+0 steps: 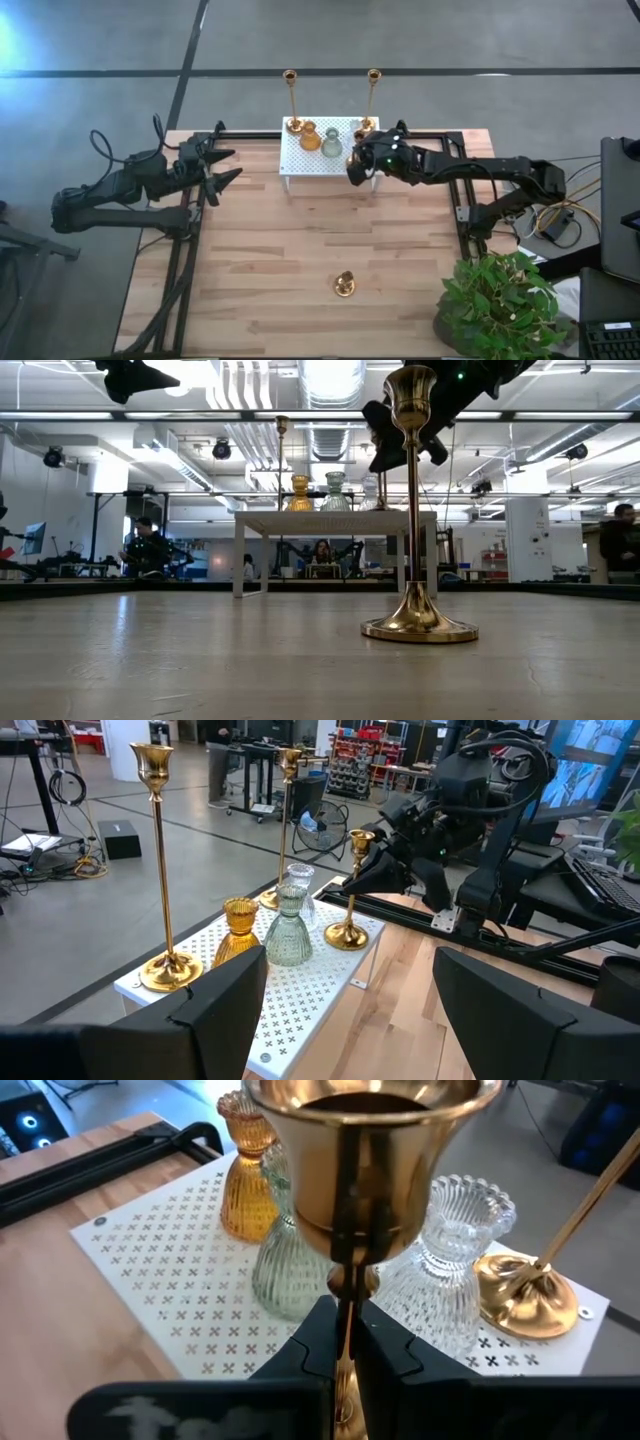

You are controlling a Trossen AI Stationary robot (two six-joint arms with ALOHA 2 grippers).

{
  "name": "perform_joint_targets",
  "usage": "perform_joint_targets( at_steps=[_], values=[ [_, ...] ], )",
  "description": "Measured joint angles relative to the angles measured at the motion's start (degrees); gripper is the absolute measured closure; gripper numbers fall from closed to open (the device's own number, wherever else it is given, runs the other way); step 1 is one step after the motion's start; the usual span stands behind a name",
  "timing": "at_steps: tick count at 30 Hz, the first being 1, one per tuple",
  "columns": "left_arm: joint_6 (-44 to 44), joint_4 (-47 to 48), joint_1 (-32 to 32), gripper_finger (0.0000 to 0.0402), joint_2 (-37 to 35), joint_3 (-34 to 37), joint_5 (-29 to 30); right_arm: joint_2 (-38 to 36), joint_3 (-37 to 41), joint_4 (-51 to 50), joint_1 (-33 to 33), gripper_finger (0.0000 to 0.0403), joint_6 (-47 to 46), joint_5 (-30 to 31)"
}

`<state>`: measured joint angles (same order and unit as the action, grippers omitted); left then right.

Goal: Pick & Place candle stick holders
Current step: Put the golden candle holder on the shelf

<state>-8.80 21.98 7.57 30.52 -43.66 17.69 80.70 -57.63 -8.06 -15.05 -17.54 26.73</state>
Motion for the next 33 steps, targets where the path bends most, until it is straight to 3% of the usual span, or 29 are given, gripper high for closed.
perform_joint_targets(
  at_steps=[22, 33],
  values=[
    [0.0, 0.0, 0.02, 0.0109, 0.0, -0.02, 0.0, 0.03, 0.02, -0.49, -0.59, 0.0391, 1.01, 0.27],
    [0.0, -0.01, 0.01, 0.0109, 0.02, -0.01, 0.0, 0.29, 0.37, -1.63, -0.61, 0.0357, 1.88, 0.68]
  ],
)
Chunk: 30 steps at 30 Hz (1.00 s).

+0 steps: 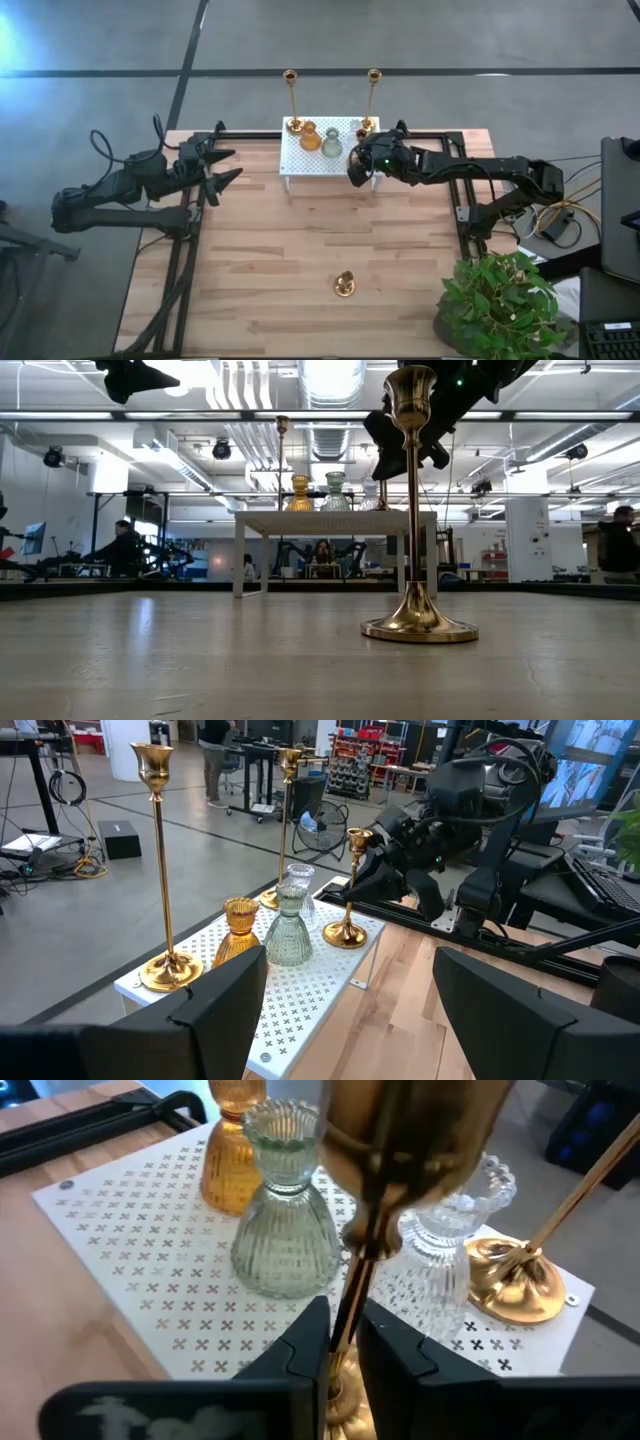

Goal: Pick & Place candle stick holders
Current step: Put the golden candle holder on the shelf

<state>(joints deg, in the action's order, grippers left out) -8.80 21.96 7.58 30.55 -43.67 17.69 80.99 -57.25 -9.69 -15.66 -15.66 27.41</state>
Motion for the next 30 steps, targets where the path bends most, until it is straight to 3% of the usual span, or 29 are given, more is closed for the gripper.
perform_joint_targets(
  at_steps=[8, 22, 30],
  values=[
    [0.0, 0.01, -0.01, 0.0109, -0.01, -0.01, 0.0, -0.13, -0.02, 1.12, -0.04, 0.0306, 0.39, 0.8],
    [0.0, 0.01, 0.01, 0.0109, -0.02, 0.0, 0.0, -1.2, -0.15, 0.67, -0.03, 0.0167, -0.15, -1.98],
    [0.0, 0.01, -0.01, 0.0109, 0.0, 0.01, -0.02, -7.67, -0.23, -9.69, 0.12, 0.0128, -2.04, -2.03]
  ],
)
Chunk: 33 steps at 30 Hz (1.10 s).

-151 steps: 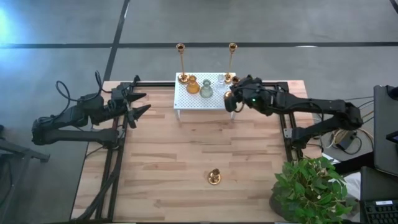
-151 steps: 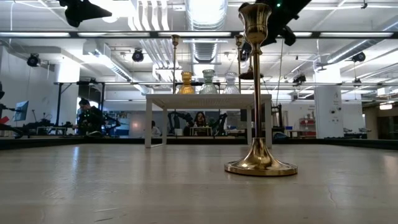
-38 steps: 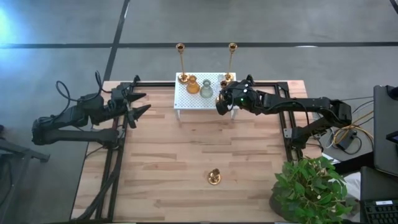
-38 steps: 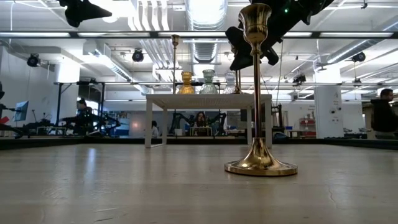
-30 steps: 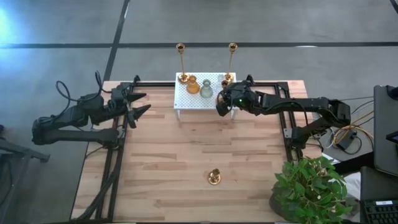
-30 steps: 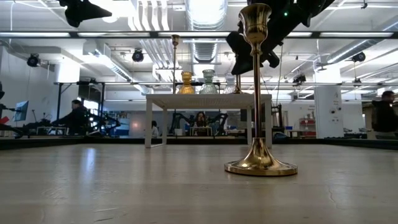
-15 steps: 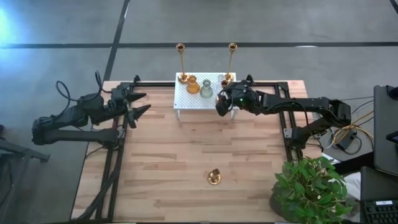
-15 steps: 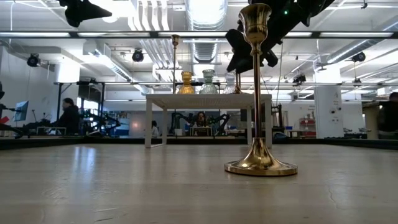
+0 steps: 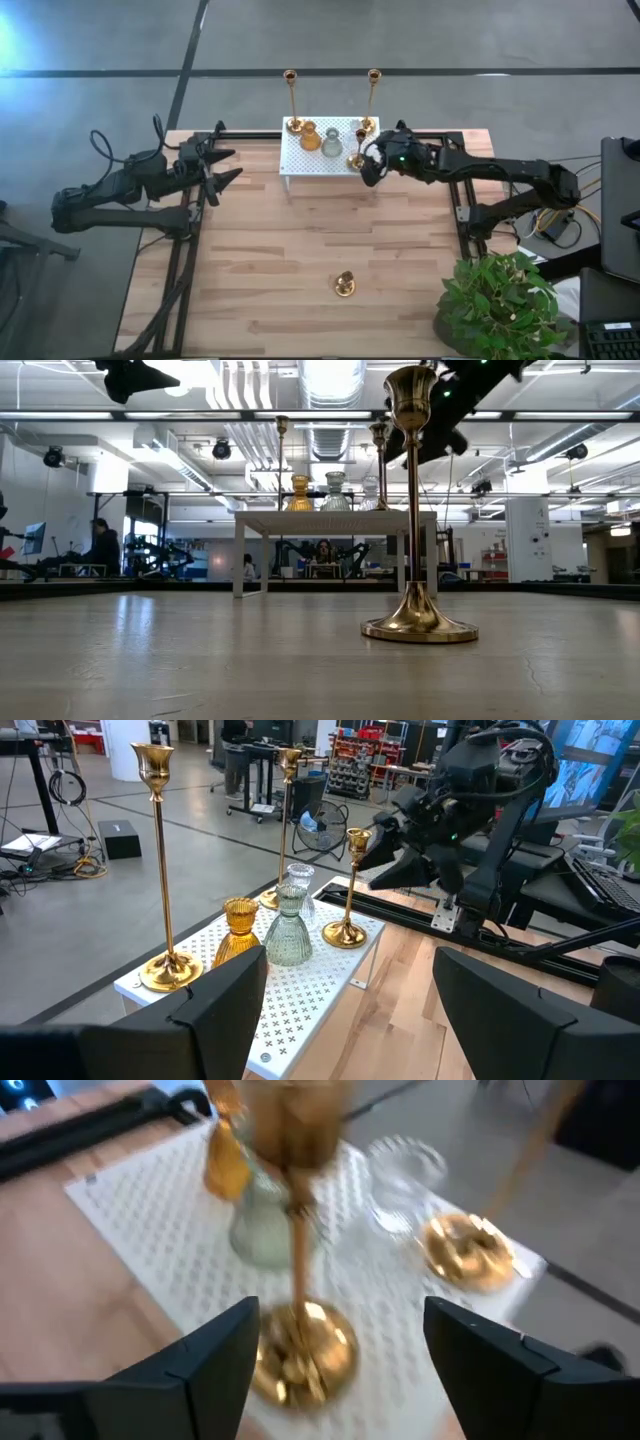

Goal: Pick & Place candle stick holders
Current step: Put the golden candle holder on the shelf

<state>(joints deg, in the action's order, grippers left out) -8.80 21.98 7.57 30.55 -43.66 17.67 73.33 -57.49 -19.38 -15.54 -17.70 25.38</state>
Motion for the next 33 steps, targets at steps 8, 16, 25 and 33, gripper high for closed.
perform_joint_targets(
  at_steps=[8, 16, 25, 33],
  values=[
    [0.0, -0.02, 0.0, 0.0109, 0.0, 0.0, 0.02, -11.44, -3.53, -19.41, 2.08, 0.0132, -5.9, -2.68],
    [0.0, 0.0, 0.0, 0.0109, 0.0, -0.01, 0.02, -21.58, -6.11, -23.41, 5.61, 0.0161, -3.36, -15.26],
    [-0.01, -0.01, 0.01, 0.0109, 0.0, -0.01, 0.02, -24.92, -5.14, -15.79, 9.75, 0.0181, 1.85, -27.03],
    [-0.01, -0.01, 0.01, 0.0109, -0.01, 0.0, 0.02, -17.81, -4.75, 3.11, 10.15, 0.0181, 14.44, -43.18]
  ],
)
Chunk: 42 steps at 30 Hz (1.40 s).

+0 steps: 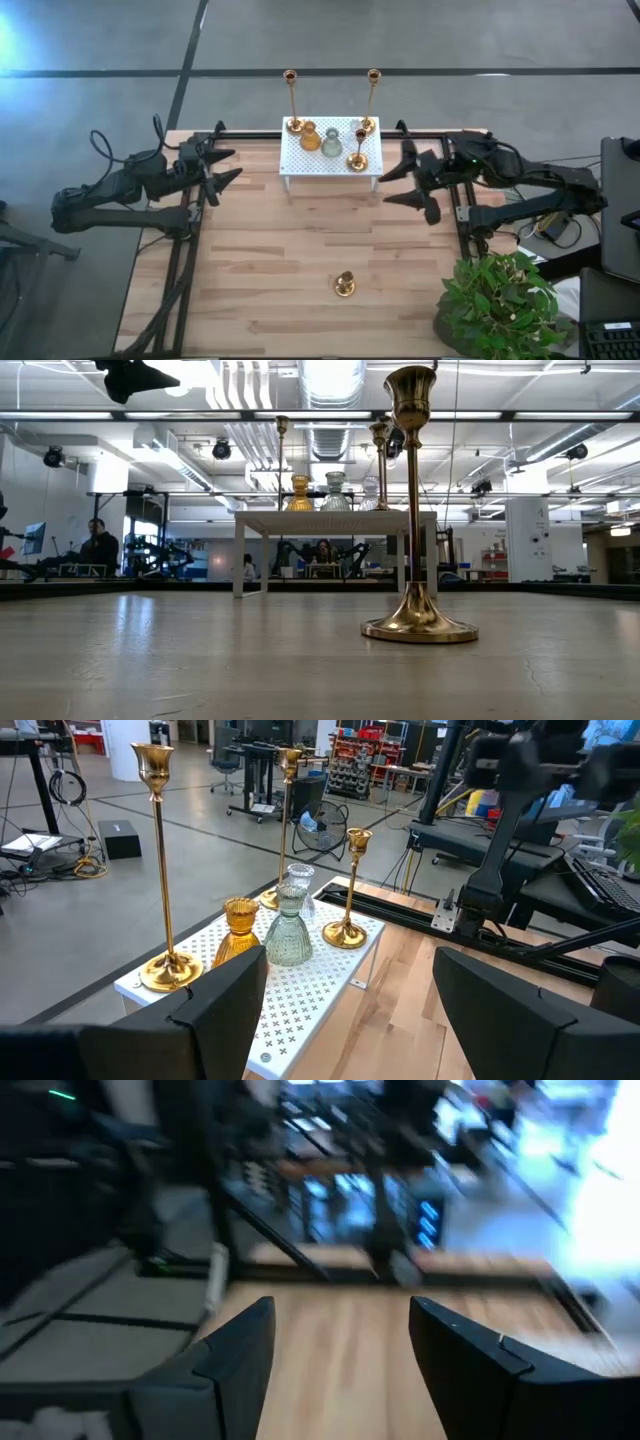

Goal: Pick & Place candle stick holders
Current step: Put the golden candle holder on the shelf

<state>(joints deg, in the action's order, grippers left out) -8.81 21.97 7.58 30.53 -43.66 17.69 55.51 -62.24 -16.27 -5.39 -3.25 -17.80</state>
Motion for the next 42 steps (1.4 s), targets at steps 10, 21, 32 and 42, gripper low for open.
perform_joint_targets(
  at_steps=[10, 21, 32, 42],
  values=[
    [0.01, -0.01, 0.01, 0.0109, -0.01, -0.02, 0.0, 15.91, 0.59, 10.01, -0.13, 0.0183, 5.42, -12.49],
    [0.01, -0.01, 0.01, 0.0109, 0.01, 0.0, 0.0, 20.15, 15.64, 24.8, 2.2, 0.0261, 5.06, -9.24],
    [-0.01, 0.08, 0.01, 0.0109, 0.01, -0.02, 0.0, 7.1, 36.94, 38.08, 4.69, 0.0306, 0.66, -8.93],
    [0.01, 0.47, -0.01, 0.0109, 0.01, -0.02, 0.0, 5.7, 50.54, 46.79, 6.14, 0.0309, 7.64, -7.0]
  ],
)
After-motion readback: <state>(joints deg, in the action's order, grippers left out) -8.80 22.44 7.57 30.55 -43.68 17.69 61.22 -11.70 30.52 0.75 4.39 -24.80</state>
